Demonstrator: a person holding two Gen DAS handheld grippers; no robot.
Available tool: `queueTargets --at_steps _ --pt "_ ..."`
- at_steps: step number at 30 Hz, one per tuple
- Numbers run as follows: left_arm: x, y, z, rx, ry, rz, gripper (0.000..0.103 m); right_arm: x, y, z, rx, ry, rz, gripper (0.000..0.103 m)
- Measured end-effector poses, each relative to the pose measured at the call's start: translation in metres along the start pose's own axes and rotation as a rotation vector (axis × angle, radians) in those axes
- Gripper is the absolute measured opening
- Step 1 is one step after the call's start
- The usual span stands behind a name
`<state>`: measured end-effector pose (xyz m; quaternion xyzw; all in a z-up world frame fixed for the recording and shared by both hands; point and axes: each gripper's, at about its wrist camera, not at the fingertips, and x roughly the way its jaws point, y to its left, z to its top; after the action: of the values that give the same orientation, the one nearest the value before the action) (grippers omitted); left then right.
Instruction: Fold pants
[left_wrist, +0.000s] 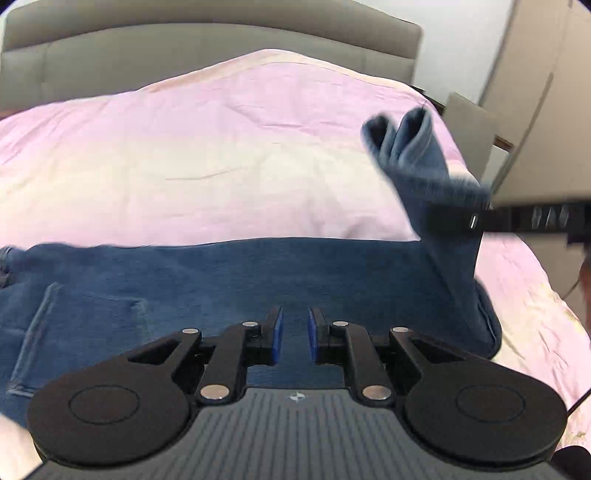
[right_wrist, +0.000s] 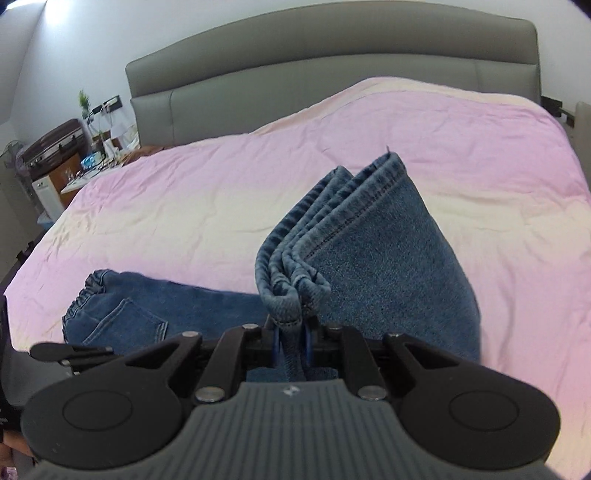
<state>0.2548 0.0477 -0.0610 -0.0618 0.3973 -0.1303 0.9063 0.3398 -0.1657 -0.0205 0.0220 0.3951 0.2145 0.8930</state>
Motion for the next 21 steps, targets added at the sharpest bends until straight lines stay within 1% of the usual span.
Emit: queueTargets --at_steps 4,6,10,11,12,13,15,17,19,21 --pt "-0.001 0.028 -0.007 -0.060 0.015 0.008 0.017 0.048 0.028 -0.028 -0.027 0.100 0.038 0.008" --pt "-0.003 0.041 -0.010 -0.095 0.026 -0.003 0.017 0.071 0.038 -0.045 -0.047 0.154 0.051 0.008" --pt "0.004 0.057 -0.016 -0.165 0.045 -0.037 0.018 0.103 0.051 -0.069 -0.095 0.229 0.036 0.010" --pt "0.005 0.060 -0.016 -0.188 0.049 -0.047 0.021 0.110 0.051 -0.075 -0.100 0.242 0.038 0.012" --pt "0.007 0.062 -0.015 -0.212 0.050 -0.060 0.027 0.115 0.050 -0.078 -0.097 0.254 0.050 0.019" --pt "0.010 0.065 -0.015 -0.239 0.053 -0.077 0.031 0.118 0.050 -0.080 -0.092 0.261 0.061 0.023" --pt "0.019 0.068 -0.013 -0.290 0.068 -0.108 0.044 0.117 0.049 -0.079 -0.083 0.261 0.098 0.039" --pt "0.029 0.068 -0.010 -0.330 0.086 -0.126 0.053 0.110 0.049 -0.075 -0.086 0.270 0.131 0.047" --pt "0.041 0.067 -0.006 -0.350 0.095 -0.130 0.056 0.096 0.044 -0.069 -0.099 0.268 0.149 0.051" --pt "0.054 0.066 -0.002 -0.367 0.100 -0.137 0.063 0.077 0.029 -0.060 -0.120 0.238 0.115 0.053"
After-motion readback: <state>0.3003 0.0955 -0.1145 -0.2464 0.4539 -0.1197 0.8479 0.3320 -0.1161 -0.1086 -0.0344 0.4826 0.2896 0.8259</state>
